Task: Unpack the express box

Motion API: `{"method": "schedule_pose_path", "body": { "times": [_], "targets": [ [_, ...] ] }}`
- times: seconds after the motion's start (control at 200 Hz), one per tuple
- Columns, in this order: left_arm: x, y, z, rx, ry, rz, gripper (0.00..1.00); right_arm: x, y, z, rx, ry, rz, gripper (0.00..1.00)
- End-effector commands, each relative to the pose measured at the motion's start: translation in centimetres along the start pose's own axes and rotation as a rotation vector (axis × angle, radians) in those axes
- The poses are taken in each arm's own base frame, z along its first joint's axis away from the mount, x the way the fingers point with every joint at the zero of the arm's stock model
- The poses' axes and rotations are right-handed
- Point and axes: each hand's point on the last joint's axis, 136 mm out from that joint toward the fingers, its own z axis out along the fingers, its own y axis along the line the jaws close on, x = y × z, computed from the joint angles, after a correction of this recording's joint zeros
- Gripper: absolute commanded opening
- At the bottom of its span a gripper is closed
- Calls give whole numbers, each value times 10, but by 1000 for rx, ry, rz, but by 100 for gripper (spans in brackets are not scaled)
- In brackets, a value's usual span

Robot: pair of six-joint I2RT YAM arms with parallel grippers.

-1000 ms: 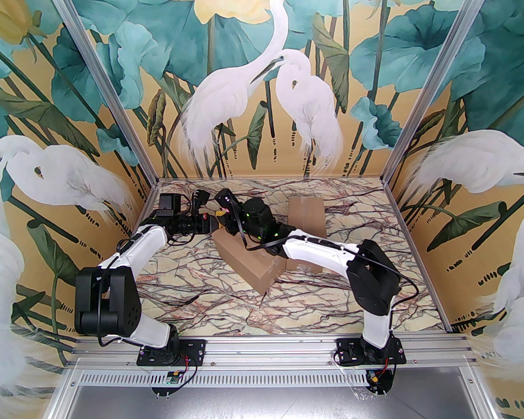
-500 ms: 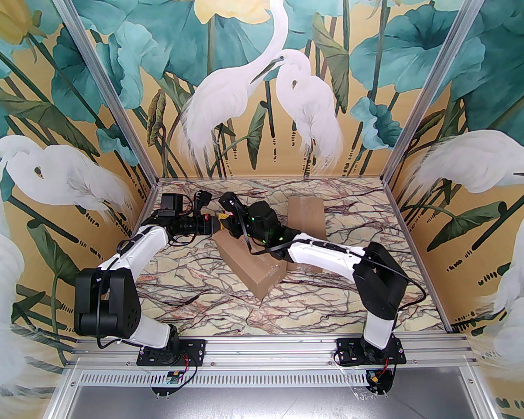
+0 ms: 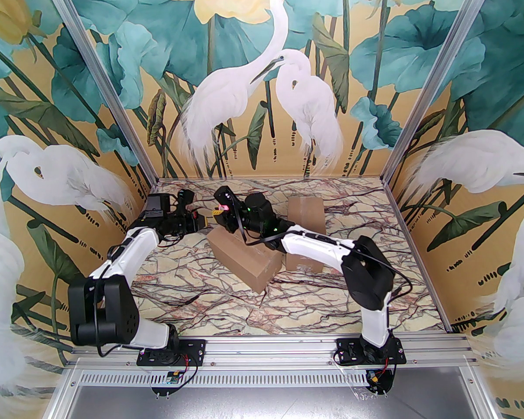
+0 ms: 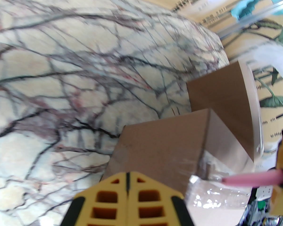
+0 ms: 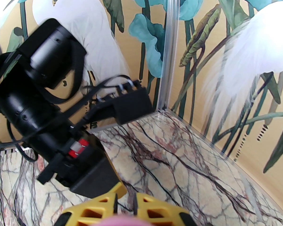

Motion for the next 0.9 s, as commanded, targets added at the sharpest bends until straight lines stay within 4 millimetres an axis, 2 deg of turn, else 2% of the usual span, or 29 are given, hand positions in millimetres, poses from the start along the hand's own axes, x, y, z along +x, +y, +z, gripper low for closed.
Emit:
{"method": "schedule_pose_path", "body": {
  "times": [0.0,0.065,0.17,0.255,0.465,0.715,0.895],
  "targets": [
    [-10,1,-21,-31,-69,-2,18,4,8,16,-102,-7,28,0],
    [-10,-1,-26,-22,-78,-6,32,1,9,21,-123,-20,22,0],
    [-1,-11,-25,45,-57,-20,42,-1,5,25,-130,-23,17,0],
    [9,-17,-19,112,-23,-49,46,0,5,23,-136,-25,18,0],
    [33,-16,-5,177,51,-120,49,6,6,19,-146,-6,15,0],
    [30,-22,-1,229,48,-129,57,10,10,24,-179,5,24,0],
    [41,-4,13,174,103,-177,54,9,10,23,-179,4,25,0]
  ]
}}
